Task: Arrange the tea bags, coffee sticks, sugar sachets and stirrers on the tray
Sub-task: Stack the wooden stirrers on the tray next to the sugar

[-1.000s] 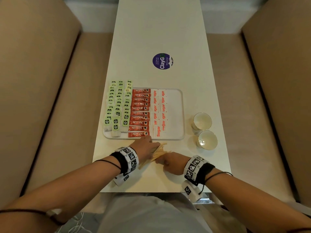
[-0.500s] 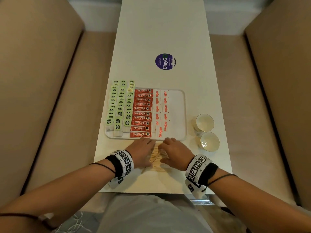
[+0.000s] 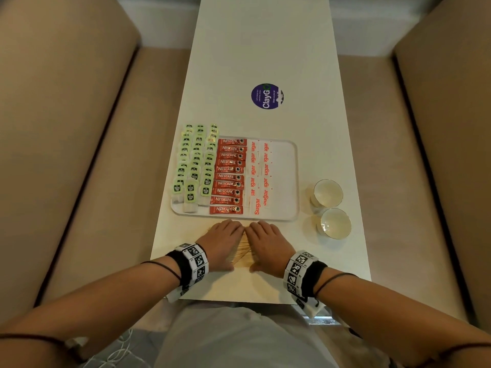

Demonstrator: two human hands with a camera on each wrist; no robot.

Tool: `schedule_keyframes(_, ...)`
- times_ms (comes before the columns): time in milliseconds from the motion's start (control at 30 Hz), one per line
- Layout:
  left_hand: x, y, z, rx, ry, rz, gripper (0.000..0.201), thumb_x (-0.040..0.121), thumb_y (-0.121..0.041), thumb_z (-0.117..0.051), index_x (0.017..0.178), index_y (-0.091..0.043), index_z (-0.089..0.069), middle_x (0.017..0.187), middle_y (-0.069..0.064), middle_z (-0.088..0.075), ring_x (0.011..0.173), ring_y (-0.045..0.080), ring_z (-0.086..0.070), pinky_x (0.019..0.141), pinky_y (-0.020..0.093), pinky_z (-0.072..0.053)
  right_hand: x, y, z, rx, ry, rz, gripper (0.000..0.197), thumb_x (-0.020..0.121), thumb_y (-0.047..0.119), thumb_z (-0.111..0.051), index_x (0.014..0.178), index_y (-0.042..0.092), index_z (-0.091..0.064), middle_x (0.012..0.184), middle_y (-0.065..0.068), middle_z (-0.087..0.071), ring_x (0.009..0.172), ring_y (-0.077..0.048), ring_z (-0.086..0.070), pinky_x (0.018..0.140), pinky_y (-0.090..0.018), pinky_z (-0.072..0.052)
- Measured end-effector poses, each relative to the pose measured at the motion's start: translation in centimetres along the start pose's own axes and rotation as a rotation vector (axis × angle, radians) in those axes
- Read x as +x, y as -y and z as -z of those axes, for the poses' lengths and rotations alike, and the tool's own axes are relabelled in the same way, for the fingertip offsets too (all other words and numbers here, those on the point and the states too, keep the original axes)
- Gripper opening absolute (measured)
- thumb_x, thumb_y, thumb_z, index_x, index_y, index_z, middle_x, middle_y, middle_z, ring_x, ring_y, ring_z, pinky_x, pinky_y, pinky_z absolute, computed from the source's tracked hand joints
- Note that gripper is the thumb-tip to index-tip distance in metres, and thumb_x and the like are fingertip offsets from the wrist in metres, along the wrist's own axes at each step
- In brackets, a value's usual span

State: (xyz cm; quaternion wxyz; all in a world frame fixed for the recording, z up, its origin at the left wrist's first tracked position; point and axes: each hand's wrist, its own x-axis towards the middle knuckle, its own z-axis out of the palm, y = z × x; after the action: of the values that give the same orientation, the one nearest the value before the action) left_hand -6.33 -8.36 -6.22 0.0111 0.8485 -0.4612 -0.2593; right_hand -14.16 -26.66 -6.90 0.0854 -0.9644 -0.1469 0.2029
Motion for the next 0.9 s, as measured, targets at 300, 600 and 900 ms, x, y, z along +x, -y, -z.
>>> schedule_keyframes(300,0.3,-0.1,1.2,-0.12,-0.014,0.045,0.032,0.086,-0.023,-0.062,0.116,-0.013,-0.056,0.111,0.004,-0.05,0.097,0.023,-0.053,0.078,0.034,-0.048,0.9,-0.6,0.3,-0.034,-0.129,0.049,0.033,0.086,0.038,-0.064,0.111,0.016,-0.058,0.104,-0.003,-0.064,0.088,-0.026,-0.059,0.085,-0.04,-0.048)
schedule_keyframes(600,0.6,-0.3,1.8,-0.091,-0.013,0.054,0.025,0.091,-0.029,-0.057,0.113,-0.017,-0.058,0.11,0.003,-0.053,0.096,0.021,-0.053,0.074,0.032,-0.046,1.1,-1.3,0.7,-0.101,-0.133,0.082,0.025,0.09,0.041,-0.053,0.095,0.02,-0.067,0.088,0.002,-0.067,0.078,-0.023,-0.061,0.078,-0.039,-0.047)
schedule_keyframes(900,0.4,-0.2,1.6,0.01,0.054,0.03,0.09,0.062,-0.058,-0.081,0.134,-0.023,-0.04,0.127,-0.001,-0.044,0.115,0.021,-0.044,0.101,0.039,-0.041,1.0,-1.6,0.8,-0.068,-0.164,0.102,0.027,0.091,0.039,-0.058,0.103,0.016,-0.067,0.092,-0.002,-0.068,0.079,-0.025,-0.064,0.079,-0.04,-0.049)
